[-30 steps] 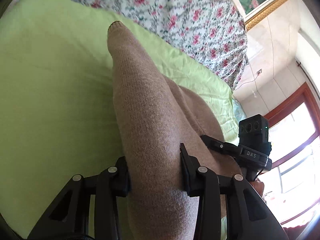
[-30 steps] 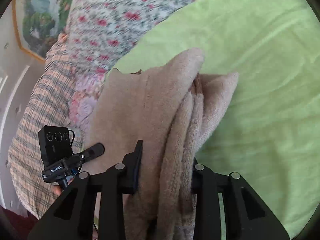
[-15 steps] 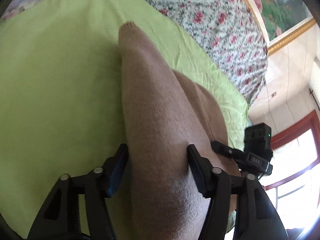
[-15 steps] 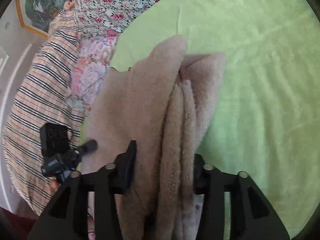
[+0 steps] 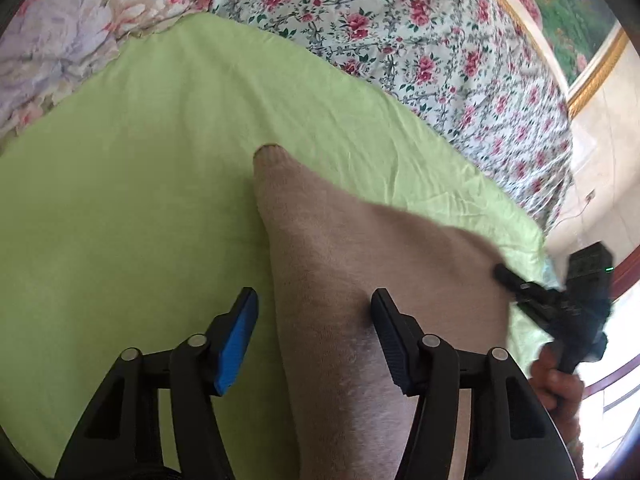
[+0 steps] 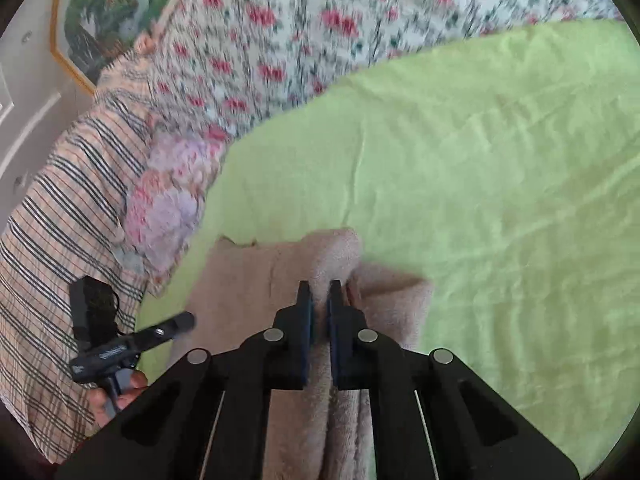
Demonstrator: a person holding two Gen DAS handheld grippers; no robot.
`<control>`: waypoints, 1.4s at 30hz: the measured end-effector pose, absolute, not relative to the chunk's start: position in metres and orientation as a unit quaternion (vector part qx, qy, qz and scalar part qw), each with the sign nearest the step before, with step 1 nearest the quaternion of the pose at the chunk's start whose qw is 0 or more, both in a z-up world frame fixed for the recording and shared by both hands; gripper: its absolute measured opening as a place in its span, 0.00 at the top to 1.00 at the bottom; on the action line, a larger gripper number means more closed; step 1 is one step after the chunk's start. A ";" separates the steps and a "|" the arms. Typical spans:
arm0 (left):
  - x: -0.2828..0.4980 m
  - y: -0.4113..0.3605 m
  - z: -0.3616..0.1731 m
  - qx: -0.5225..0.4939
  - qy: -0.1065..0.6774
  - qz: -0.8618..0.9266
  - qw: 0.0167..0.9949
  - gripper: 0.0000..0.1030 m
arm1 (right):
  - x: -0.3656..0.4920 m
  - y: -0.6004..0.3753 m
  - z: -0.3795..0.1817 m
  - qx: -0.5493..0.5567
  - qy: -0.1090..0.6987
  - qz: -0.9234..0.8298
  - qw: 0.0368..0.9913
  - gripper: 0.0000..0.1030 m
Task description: Fold small clothes
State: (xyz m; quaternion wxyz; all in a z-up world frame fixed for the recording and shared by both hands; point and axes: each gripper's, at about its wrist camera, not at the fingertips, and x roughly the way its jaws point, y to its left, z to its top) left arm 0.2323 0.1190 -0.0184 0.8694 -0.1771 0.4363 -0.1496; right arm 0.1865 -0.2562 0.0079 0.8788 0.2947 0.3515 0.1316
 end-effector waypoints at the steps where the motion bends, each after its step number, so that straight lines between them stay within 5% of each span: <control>1: 0.234 0.114 -0.020 -0.159 0.439 -0.145 0.872 0.45 | 0.185 -0.261 0.004 0.297 0.357 0.127 0.877 0.92; 11: 0.222 0.089 -0.014 -0.067 0.450 -0.103 0.885 0.47 | 0.187 -0.261 -0.029 0.314 0.402 0.098 0.854 0.88; 19: 0.101 0.087 0.011 -0.039 0.413 -0.147 0.898 0.47 | 0.100 -0.251 0.005 0.304 0.374 0.123 0.867 0.85; 23: 0.044 0.080 0.000 -0.025 0.416 -0.163 0.895 0.46 | 0.057 -0.235 -0.004 0.301 0.383 0.137 0.863 0.61; 36: 0.005 0.060 -0.042 0.016 0.426 -0.141 0.894 0.46 | 0.016 -0.184 -0.018 0.220 0.405 0.139 0.877 0.61; 42: 0.015 0.063 -0.049 -0.003 0.437 -0.103 0.894 0.57 | 0.024 -0.175 -0.018 0.163 0.408 0.118 0.890 0.61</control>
